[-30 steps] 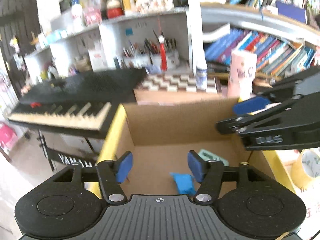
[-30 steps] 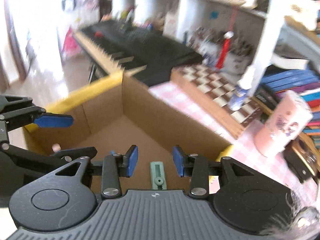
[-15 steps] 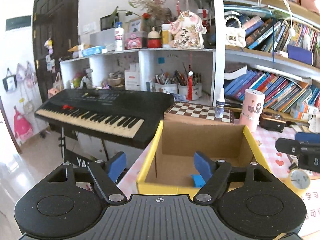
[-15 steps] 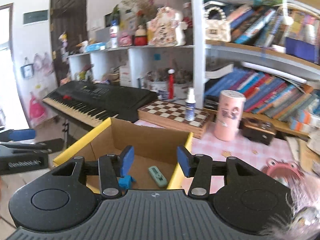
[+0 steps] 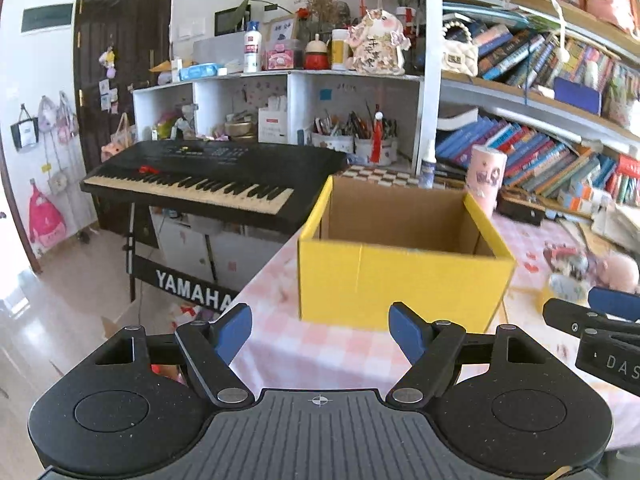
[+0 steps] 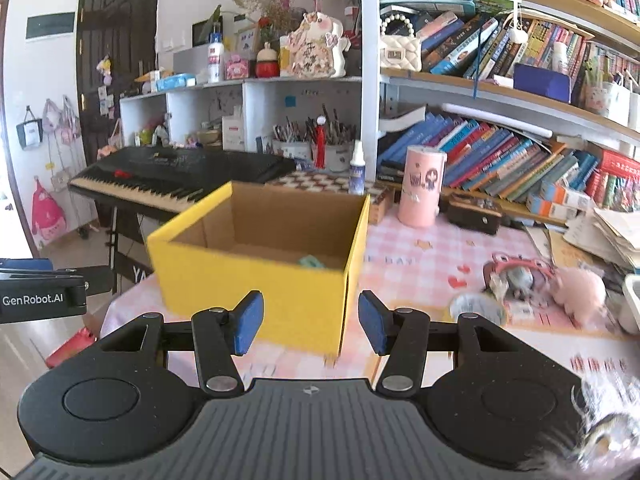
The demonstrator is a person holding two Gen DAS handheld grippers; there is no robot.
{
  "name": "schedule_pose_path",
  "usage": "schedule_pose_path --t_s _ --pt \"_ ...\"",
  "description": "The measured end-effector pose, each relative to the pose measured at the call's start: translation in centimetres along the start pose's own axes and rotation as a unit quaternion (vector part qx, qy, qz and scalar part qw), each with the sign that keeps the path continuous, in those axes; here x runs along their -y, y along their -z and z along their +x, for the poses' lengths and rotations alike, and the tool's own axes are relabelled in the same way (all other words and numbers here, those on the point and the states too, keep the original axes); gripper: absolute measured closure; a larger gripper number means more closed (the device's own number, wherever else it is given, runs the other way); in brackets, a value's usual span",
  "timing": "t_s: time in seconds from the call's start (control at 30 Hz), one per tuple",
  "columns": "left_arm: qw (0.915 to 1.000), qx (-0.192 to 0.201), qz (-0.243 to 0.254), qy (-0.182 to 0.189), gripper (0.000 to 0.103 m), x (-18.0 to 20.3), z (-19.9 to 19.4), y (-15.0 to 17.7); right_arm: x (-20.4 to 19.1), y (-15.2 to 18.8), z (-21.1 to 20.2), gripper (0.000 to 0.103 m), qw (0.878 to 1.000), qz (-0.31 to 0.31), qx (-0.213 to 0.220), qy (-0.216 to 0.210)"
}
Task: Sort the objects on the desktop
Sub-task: 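Lift both open tools out of the box and back toward the table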
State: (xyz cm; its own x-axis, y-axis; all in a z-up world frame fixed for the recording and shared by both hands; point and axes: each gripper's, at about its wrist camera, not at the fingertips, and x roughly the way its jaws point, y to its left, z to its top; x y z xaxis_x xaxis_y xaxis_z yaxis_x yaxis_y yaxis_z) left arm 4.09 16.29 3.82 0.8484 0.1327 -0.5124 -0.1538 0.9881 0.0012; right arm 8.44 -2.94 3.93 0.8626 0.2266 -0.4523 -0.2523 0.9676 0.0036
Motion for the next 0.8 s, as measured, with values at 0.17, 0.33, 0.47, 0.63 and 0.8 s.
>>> schedule_pose_path --t_s 0.17,0.33,0.47,0.63,0.8 --pt "0.9993 -0.018 0.03 0.01 0.025 0.2 -1.8 2.5 -1.5 2.6 -2.7 0.051 1.0 -0.01 -0.008 0.01" --pt "0.998 -0.03 0.047 0.028 0.025 0.5 -2.9 3.7 -2.5 4.7 -4.3 0.047 0.999 -0.014 -0.029 0.019" --pt "0.9969 -0.038 0.053 0.044 0.025 1.0 -3.4 4.7 -2.5 5.9 -4.9 0.045 0.998 -0.006 -0.055 0.024" --pt "0.9943 -0.062 0.049 0.071 0.025 1.9 -3.2 5.7 -2.3 7.0 -5.6 0.04 0.996 -0.009 -0.079 0.04" --pt "0.9916 -0.066 0.055 0.097 0.025 3.2 -3.3 6.1 -1.1 7.9 -6.5 0.04 0.994 -0.002 -0.088 0.062"
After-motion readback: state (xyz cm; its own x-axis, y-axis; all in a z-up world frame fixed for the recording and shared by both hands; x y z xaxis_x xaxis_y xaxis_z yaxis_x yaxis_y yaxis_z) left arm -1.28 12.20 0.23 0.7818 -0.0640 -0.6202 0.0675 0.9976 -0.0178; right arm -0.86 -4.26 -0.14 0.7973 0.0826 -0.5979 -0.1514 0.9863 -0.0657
